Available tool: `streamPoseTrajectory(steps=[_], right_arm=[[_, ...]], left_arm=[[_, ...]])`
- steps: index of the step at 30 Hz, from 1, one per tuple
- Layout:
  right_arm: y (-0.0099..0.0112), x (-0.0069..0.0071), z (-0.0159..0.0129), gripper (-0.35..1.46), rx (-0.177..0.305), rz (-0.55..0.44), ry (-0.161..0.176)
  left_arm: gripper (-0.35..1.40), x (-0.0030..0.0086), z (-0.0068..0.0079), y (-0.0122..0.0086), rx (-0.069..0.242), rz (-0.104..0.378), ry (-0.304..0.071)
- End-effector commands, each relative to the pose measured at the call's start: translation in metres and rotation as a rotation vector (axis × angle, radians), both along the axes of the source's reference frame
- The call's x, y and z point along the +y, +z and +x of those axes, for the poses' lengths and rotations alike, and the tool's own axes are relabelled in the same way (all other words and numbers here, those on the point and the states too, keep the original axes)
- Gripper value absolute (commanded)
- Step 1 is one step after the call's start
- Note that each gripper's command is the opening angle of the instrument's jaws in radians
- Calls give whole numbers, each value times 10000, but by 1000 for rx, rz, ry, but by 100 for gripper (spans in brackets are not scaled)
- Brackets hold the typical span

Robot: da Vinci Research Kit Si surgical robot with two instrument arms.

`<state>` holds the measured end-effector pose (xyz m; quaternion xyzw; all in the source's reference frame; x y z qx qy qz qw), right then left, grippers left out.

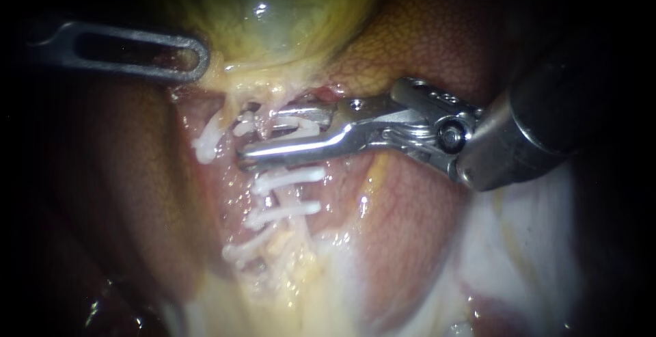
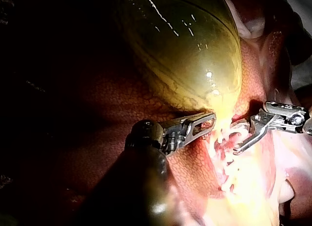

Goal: Clipping third clip right tube

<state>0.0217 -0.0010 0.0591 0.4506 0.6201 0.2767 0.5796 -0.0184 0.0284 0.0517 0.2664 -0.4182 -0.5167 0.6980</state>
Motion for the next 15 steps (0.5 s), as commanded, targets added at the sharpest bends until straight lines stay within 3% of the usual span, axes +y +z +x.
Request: streamPoseTrajectory(steps=[1, 7, 11, 15], right_arm=[[0, 0, 0, 39, 0, 0, 0], [-1, -1, -2, 38, 6, 2, 1], [-9, 0, -5, 35, 49, 13, 7], [-19, 5, -8, 35, 30, 33, 59]], left_arm=[[-35, 0, 0, 0, 0, 0, 0], [-35, 0, 0, 0, 0, 0, 1], [-35, 0, 0, 0, 0, 0, 1], [-35, 0, 1, 0, 0, 0, 1]])
